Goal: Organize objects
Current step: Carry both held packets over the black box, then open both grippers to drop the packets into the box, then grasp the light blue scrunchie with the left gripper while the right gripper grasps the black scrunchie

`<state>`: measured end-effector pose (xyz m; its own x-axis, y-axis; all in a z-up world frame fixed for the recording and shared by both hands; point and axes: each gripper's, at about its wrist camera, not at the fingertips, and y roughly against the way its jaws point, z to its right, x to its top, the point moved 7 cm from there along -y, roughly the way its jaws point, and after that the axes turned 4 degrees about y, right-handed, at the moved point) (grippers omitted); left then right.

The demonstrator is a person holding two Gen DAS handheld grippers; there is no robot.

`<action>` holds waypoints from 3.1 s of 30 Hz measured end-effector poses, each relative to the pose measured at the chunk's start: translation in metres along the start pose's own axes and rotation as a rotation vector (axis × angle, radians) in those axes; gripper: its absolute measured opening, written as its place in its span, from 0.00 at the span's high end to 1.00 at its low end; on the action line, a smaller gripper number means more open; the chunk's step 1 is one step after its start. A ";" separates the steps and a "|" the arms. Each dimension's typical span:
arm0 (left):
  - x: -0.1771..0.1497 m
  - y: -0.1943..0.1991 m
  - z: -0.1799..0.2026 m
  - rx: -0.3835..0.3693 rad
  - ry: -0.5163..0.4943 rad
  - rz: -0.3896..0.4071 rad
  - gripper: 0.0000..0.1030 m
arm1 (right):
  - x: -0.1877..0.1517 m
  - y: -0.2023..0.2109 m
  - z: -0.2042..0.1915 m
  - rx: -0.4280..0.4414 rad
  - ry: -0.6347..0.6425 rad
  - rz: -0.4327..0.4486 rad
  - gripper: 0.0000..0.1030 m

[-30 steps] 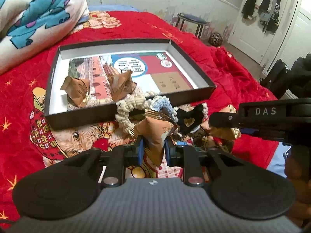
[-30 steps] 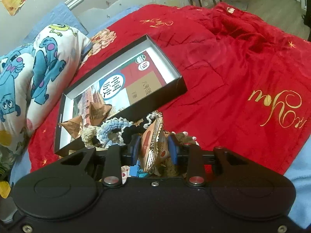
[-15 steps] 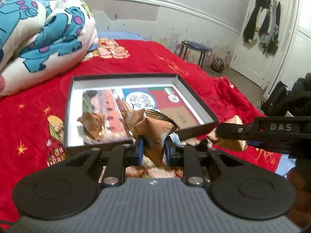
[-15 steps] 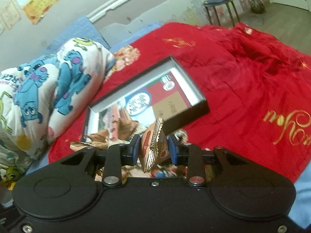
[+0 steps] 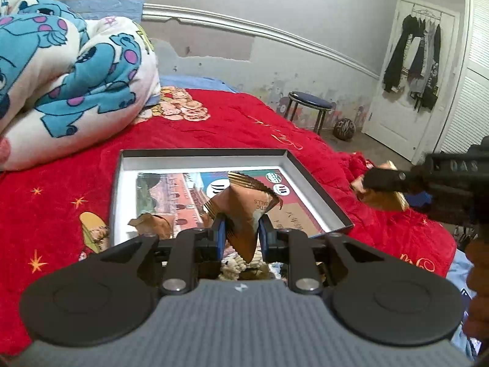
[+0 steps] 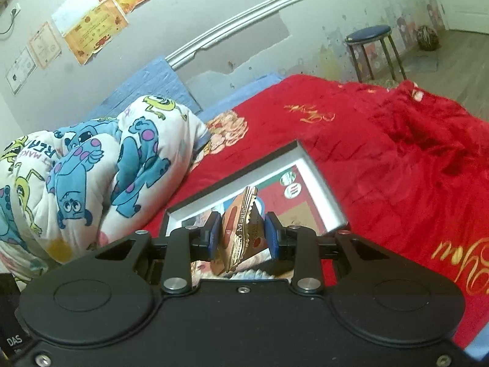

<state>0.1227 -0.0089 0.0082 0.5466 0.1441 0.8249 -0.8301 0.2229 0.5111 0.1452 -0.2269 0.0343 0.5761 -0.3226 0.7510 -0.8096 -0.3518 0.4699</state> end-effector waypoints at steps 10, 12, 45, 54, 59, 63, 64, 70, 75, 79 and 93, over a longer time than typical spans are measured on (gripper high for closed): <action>0.018 -0.044 0.013 0.030 0.025 0.001 0.75 | 0.017 -0.050 0.022 -0.008 -0.012 -0.038 0.71; 0.024 -0.061 0.015 0.031 0.043 -0.015 0.75 | 0.019 -0.062 0.026 -0.022 0.000 -0.049 0.71; -0.019 -0.119 0.022 0.047 -0.026 -0.164 0.73 | -0.022 -0.115 0.050 -0.080 0.033 -0.162 0.71; -0.021 -0.121 0.024 0.045 -0.038 -0.177 0.69 | -0.024 -0.117 0.049 -0.081 0.036 -0.169 0.71; -0.022 -0.121 0.024 0.043 -0.041 -0.182 0.63 | -0.026 -0.118 0.048 -0.078 0.036 -0.173 0.70; -0.023 -0.121 0.024 0.068 -0.051 -0.198 0.39 | -0.027 -0.118 0.048 -0.079 0.032 -0.176 0.69; -0.022 -0.121 0.023 0.065 -0.043 -0.198 0.36 | -0.027 -0.118 0.047 -0.080 0.030 -0.174 0.68; -0.015 -0.113 0.020 0.031 0.001 -0.202 0.30 | -0.027 -0.115 0.041 -0.071 0.040 -0.158 0.62; 0.008 -0.097 0.010 0.006 0.055 -0.162 0.28 | -0.017 -0.098 0.037 -0.057 0.020 -0.124 0.60; 0.029 -0.076 0.008 -0.028 0.050 -0.119 0.26 | -0.005 -0.073 0.033 -0.049 0.015 -0.072 0.59; -0.009 -0.006 0.022 -0.113 -0.167 -0.143 0.26 | -0.039 -0.009 0.032 -0.016 -0.197 -0.079 0.58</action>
<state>0.1202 -0.0330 0.0034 0.6237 -0.0562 0.7796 -0.7231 0.3372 0.6028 0.1340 -0.2398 -0.0139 0.6472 -0.4606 0.6075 -0.7621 -0.3689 0.5321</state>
